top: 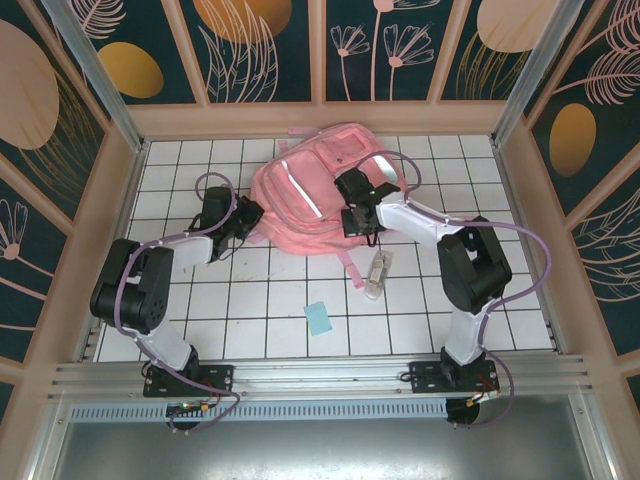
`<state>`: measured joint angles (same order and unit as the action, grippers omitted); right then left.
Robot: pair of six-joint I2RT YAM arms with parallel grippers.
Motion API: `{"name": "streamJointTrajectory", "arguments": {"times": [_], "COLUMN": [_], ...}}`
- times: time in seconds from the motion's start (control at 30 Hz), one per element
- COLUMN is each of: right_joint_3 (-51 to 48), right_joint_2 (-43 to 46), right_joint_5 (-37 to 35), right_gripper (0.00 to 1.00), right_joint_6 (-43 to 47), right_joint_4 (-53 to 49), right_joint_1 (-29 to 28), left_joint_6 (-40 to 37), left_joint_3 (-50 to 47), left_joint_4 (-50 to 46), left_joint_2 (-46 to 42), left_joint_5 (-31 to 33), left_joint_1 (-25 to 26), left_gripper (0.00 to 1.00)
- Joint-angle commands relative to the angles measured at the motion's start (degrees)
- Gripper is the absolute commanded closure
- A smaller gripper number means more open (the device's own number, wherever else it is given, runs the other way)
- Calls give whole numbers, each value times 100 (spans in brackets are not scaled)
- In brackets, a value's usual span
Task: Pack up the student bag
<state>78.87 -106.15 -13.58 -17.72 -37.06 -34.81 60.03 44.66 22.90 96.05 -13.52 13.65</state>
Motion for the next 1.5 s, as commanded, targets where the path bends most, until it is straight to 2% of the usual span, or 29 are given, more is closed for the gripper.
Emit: {"name": "streamJointTrajectory", "arguments": {"times": [0.0,0.07,0.27,0.4,0.5,0.57,0.63,0.7,0.73,0.77,0.87,0.97,1.1,1.17,1.3,1.37,1.47], "right_joint_3": [317,432,125,-154,-270,-414,-562,-706,-773,-846,-942,-743,-144,216,688,842,1044], "right_joint_2": [-194,-215,171,293,408,610,835,1096,1209,1342,1551,1413,733,326,-360,-613,-944], "right_joint_5": [-2455,-2571,-2236,-2695,-2499,-1847,-1169,-592,-344,-52,585,1041,1551,1816,2043,2087,1956], "right_gripper": [100,100,100,100,100,82,67,51,47,43,37,36,36,40,44,46,48], "right_joint_6": [-158,-171,-2,44,58,189,264,204,162,114,-35,-195,-294,-236,-217,-265,-353], "right_joint_4": [-956,-762,-31,-61,-95,77,284,533,662,833,1363,1755,2012,2032,2136,2169,2122], "right_joint_1": [313,316,243,186,130,49,-66,-142,-135,-111,51,257,313,310,316,496,535], "left_joint_6": [-283,-307,-357,-405,-685,-972,-1228,-1536,-1643,-1728,-1895,-1977,-1843,-1790,-1596,-1511,-1411], "left_joint_3": [219,204,199,239,460,719,930,1247,1382,1493,1531,1490,1148,912,456,252,47], "left_joint_4": [113,80,66,36,-218,-572,-843,-1252,-1444,-1599,-1748,-1861,-1741,-1741,-1621,-1546,-1467], "left_joint_2": [-327,-357,-317,-302,-284,-246,-227,-218,-223,-243,-445,-662,-938,-1078,-1450,-1606,-1718], "left_joint_5": [602,611,679,749,740,679,644,623,684,748,929,948,626,529,429,404,355], "left_joint_1": [-289,-311,-388,-575,-618,-622,-618,-618,-618,-618,-611,-614,-585,-559,-493,-440,-368], "left_gripper": [100,100,100,100,100,100,85,55,44,37,29,27,27,27,26,26,26]}}
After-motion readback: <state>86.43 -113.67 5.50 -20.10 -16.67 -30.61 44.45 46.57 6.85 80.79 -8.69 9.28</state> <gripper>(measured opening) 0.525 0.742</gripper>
